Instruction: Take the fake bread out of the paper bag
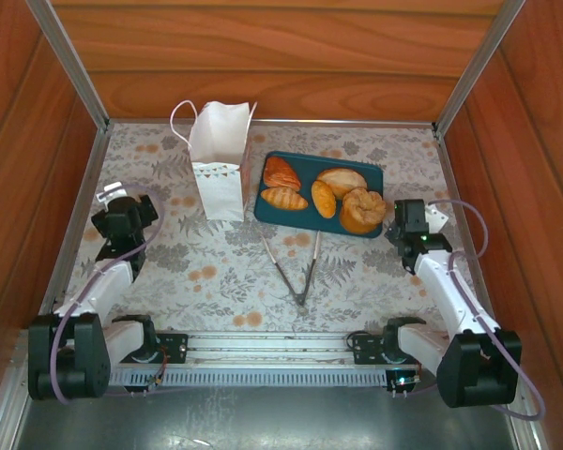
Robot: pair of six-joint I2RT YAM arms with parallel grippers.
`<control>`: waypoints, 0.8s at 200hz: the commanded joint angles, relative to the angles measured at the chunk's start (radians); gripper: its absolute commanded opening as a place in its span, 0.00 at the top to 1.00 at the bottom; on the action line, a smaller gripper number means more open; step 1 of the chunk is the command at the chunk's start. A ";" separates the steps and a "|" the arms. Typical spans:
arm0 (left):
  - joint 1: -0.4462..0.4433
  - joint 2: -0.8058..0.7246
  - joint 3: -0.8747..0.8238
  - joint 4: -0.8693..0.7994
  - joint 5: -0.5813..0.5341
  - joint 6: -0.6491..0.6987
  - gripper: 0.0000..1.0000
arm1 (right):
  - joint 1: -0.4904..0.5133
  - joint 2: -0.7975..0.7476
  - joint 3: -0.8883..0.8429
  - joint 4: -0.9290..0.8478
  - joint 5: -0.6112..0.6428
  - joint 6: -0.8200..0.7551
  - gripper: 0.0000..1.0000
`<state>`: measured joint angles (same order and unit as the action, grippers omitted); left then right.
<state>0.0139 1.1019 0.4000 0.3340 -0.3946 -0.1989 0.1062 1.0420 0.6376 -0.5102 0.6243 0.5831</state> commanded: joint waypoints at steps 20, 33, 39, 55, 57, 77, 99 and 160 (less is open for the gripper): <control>0.008 0.118 -0.044 0.296 0.088 0.145 0.00 | -0.015 0.026 -0.090 0.482 0.039 -0.180 0.00; 0.009 0.139 -0.048 0.295 0.117 0.157 0.00 | -0.015 0.041 -0.116 0.577 0.029 -0.220 0.00; 0.008 0.148 -0.059 0.303 0.124 0.163 0.00 | -0.016 0.048 -0.128 0.619 0.022 -0.234 0.00; 0.009 0.192 -0.095 0.398 0.136 0.180 0.00 | -0.016 0.083 -0.149 0.706 0.005 -0.251 0.00; 0.008 0.195 -0.093 0.403 0.138 0.184 0.00 | -0.016 0.090 -0.148 0.713 0.004 -0.251 0.00; 0.008 0.198 -0.092 0.402 0.175 0.201 0.00 | -0.015 0.150 -0.150 0.743 -0.016 -0.227 0.00; 0.008 0.176 -0.103 0.411 0.246 0.147 0.00 | -0.015 0.195 -0.156 0.772 -0.039 -0.215 0.00; -0.021 0.361 -0.063 0.537 0.280 0.191 0.00 | -0.014 0.232 -0.229 0.982 -0.068 -0.268 0.00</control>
<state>0.0002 1.3697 0.3286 0.7559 -0.1566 -0.0299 0.0975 1.2610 0.4194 0.3511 0.5701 0.3569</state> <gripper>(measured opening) 0.999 0.996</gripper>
